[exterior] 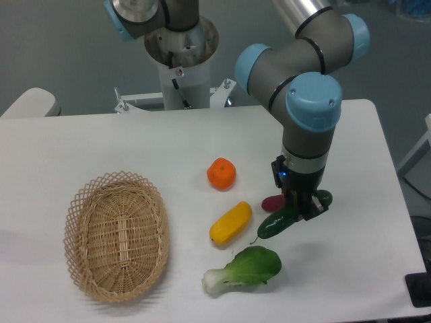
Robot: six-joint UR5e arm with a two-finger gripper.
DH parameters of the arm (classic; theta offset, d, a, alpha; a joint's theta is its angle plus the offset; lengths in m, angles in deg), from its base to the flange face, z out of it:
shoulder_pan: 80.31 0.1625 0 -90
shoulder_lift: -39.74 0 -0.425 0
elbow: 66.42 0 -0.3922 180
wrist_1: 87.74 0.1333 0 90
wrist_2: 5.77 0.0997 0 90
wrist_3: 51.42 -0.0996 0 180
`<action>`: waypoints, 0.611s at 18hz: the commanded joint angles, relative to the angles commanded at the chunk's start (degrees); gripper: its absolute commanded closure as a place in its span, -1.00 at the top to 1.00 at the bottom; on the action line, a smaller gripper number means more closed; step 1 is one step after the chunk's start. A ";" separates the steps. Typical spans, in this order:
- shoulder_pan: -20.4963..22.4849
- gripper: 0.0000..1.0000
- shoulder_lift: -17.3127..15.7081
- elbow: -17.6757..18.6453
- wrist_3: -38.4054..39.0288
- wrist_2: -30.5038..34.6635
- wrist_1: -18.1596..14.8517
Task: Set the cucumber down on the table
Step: 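Hold the green cucumber in the gripper beside the purple eggplant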
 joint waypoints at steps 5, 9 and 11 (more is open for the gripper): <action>0.00 -0.66 0.09 0.26 0.18 0.00 0.00; 0.00 -0.66 0.00 1.05 0.35 0.00 0.09; -0.09 -0.66 0.09 1.32 0.61 0.00 0.26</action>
